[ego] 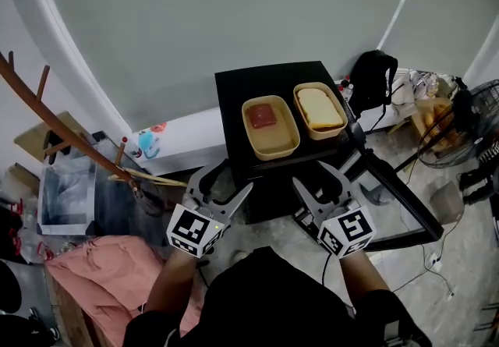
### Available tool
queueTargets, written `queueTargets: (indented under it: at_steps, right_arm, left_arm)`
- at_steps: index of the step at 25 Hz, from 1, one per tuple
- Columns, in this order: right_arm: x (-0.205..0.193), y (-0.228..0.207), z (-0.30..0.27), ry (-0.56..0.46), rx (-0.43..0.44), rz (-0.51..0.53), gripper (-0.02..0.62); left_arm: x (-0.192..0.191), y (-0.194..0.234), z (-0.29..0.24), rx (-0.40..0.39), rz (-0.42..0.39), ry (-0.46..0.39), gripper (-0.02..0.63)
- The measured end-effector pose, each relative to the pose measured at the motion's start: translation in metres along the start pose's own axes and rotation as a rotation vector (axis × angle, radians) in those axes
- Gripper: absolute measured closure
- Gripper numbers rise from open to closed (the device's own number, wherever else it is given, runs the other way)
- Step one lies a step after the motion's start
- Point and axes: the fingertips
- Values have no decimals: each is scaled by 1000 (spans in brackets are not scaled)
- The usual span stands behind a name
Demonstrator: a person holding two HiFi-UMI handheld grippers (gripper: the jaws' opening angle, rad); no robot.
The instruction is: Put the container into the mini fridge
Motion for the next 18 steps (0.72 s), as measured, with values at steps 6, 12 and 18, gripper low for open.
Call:
queueTargets:
  at_steps: [6,12,18]
  right_arm:
    - [6,-8,-3,30,-41,25,376]
    - [18,-7,-8,9,-63,47,382]
    - [9,6,-6,-4,-37,20,382]
  left_arm:
    - [8,7,-18,-99,97,42,334]
    - [6,38,-52,-52,413,191,374]
    - [-2,54,-73,-43,741,252,375]
Point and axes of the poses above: the fingertips, and each gripper's own axes: z backward along the fingers, y to its left, x out of its top, and after that the axes turned 2 degrees about z, right-handed
